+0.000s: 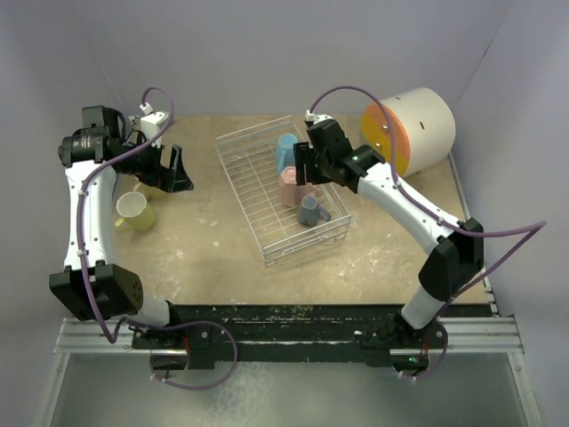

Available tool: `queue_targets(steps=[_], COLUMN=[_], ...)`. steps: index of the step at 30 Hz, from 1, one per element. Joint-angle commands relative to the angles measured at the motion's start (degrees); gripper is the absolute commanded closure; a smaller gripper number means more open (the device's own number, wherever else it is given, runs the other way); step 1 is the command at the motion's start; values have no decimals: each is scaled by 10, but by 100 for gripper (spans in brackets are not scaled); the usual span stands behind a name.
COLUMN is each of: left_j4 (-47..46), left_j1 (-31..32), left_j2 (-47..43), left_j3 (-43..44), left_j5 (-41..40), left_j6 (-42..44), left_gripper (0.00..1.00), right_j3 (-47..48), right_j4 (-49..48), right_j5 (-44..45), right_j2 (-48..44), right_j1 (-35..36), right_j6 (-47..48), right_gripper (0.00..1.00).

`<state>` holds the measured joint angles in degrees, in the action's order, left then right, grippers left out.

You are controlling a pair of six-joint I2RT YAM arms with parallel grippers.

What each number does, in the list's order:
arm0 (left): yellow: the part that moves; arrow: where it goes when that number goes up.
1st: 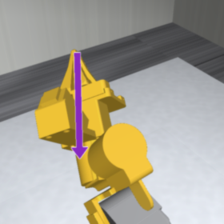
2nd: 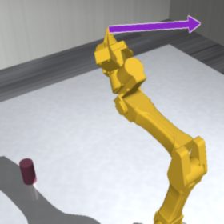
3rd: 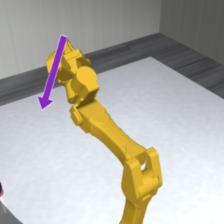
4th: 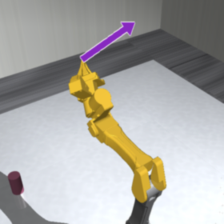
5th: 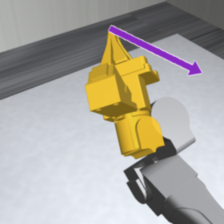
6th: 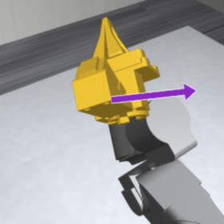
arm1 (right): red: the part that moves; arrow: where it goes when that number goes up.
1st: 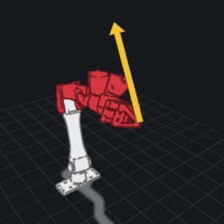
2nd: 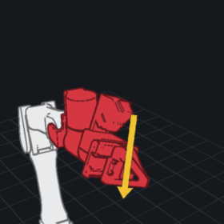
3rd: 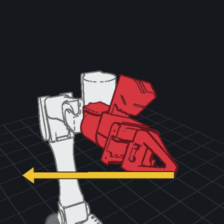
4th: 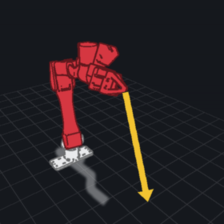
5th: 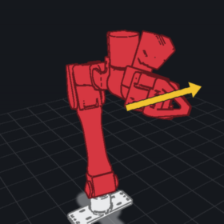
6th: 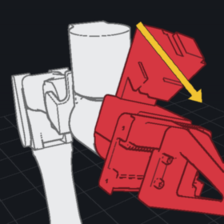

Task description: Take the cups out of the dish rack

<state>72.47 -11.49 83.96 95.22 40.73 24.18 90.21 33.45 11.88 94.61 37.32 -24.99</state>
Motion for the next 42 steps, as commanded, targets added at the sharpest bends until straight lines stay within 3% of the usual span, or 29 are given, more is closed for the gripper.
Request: queue_targets(steps=[1,9,22,34,42], left_j4=[3,35,58,42,38], left_j1=[0,0,0,0,0], left_j2=[-31,-28,-33,-40,-43], left_j3=[4,49,90,72,56], left_j5=[26,2,13,21,23], left_j6=[-5,11,11,-5,-5], left_gripper=[1,1,1,1,1], right_j3=[49,67,86,89,61], right_j4=[-20,-9,-45,-97,-84], right_j5=[-70,-136,-148,-227,-178], right_j2=[24,85,150,134,105], right_j1=[-31,-44,-43,5,1], right_j6=[87,184,256,190,224], right_gripper=[34,35,36,37,33])
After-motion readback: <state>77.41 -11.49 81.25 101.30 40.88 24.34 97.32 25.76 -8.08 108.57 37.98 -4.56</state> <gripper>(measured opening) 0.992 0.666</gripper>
